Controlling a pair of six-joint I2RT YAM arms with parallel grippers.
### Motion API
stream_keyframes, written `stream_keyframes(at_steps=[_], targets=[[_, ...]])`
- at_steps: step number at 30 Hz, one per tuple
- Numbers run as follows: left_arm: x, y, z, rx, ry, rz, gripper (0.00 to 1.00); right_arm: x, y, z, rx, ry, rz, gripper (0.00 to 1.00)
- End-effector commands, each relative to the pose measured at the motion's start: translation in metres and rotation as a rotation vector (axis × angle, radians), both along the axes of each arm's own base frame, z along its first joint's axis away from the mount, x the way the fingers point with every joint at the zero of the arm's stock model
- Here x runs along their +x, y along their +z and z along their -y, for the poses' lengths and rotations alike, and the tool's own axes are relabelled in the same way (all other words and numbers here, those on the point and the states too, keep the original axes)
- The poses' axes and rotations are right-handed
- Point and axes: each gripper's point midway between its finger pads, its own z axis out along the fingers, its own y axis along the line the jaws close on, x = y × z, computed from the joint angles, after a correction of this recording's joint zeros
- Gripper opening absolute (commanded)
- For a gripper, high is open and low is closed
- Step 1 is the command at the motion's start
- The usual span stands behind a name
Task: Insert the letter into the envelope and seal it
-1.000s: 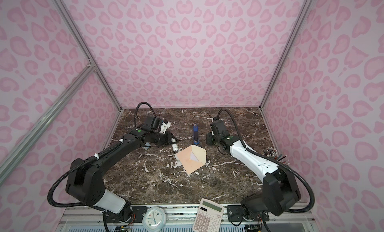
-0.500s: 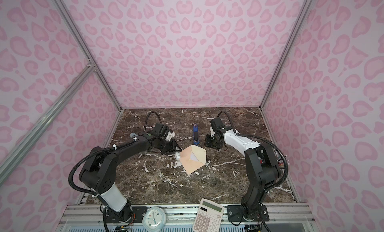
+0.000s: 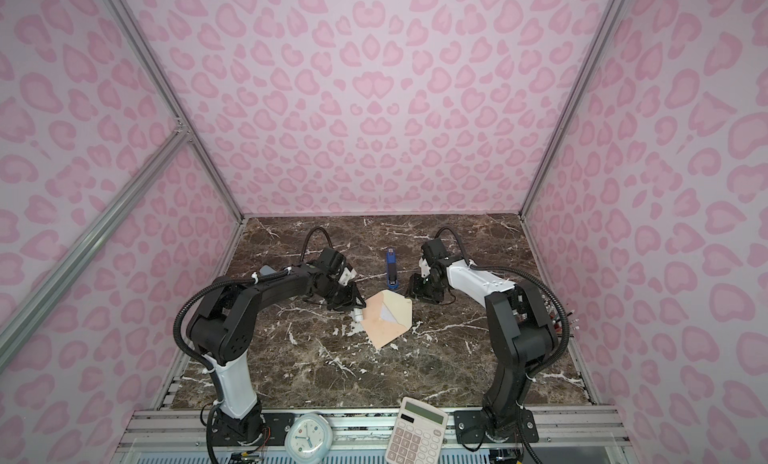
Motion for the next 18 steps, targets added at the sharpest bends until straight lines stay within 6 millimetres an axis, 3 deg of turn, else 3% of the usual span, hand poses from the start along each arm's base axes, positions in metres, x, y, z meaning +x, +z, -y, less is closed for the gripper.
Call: stream_keyframes(at_steps=[1,18], targets=[[-0.002,-0.007,0.0,0.01,-0.04,-0.012,0.07,-0.004,0.0,0.002,0.0,0.008,-0.008,0.55],[0.003,-0.033,-0.002,0.075,-0.116,-0.06,0.07,0.008,-0.011,0.011,0.016,0.025,-0.019,0.63]])
